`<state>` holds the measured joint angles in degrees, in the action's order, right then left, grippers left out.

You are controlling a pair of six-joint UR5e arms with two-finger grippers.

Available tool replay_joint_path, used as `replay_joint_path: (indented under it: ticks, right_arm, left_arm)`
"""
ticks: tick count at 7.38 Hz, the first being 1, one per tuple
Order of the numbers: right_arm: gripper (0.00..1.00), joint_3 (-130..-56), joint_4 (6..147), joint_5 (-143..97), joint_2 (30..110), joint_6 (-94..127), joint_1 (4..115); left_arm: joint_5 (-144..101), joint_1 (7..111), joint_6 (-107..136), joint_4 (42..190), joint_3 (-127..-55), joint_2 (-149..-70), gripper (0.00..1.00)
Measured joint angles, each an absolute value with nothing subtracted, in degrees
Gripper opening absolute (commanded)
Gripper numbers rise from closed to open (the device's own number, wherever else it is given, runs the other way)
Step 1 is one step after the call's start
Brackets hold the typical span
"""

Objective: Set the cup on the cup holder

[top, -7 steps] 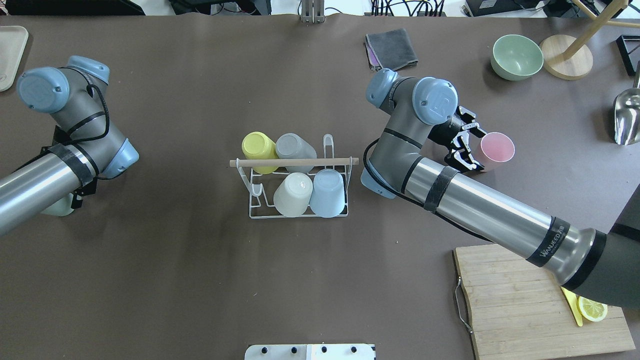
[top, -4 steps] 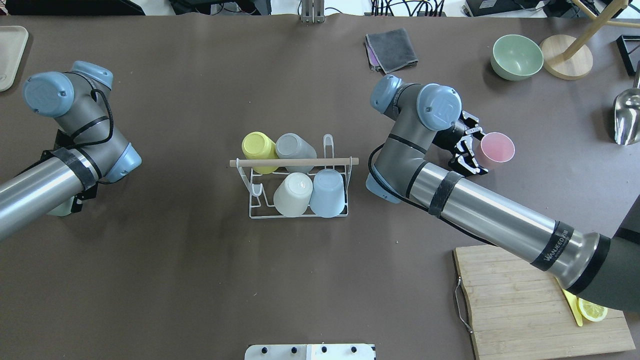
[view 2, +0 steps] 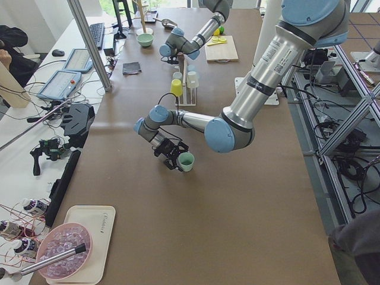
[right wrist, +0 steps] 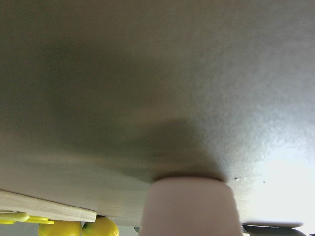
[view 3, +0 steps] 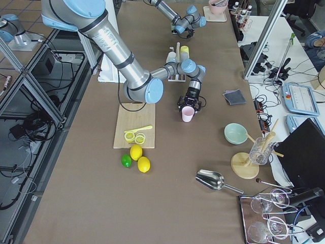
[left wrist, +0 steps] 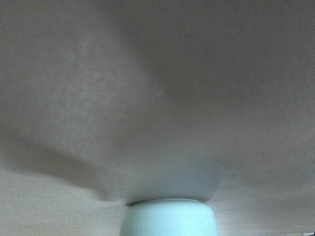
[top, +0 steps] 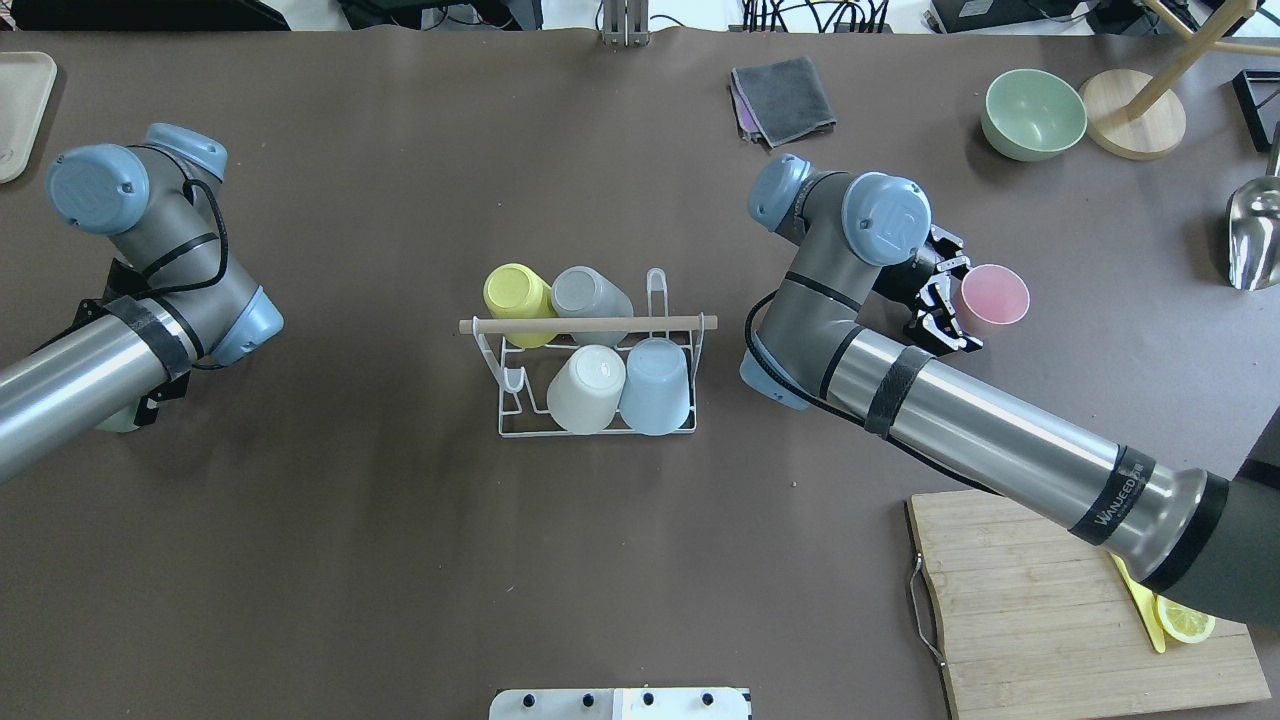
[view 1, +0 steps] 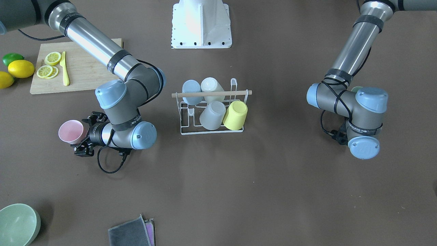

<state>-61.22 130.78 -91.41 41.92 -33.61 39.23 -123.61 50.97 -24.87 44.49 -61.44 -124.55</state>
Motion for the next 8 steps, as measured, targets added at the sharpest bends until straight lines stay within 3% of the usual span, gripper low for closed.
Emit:
replay_joint_path:
  ticks: [4,5,6,8]
  right_arm:
    - [0.98,-63.4,130.29,-91.37,43.9,-33.91,39.6]
    - [0.98,-63.92,130.27,-91.38,44.37,-33.94,39.66]
    - [0.98,-64.15,130.24,-91.38,44.64,-34.02,39.75]
    - [0.98,-64.3,130.18,-91.38,44.91,-34.28,40.01]
  left_arm:
    - [-123.47,50.91,-24.95,44.47,-61.6,-124.44,0.97]
    - [-123.48,50.9,-24.94,44.47,-61.61,-124.4,0.82]
    - [-123.48,50.89,-24.9,44.47,-61.64,-124.35,0.56]
    - [-123.57,50.89,-24.72,44.33,-61.74,-124.27,0.18]
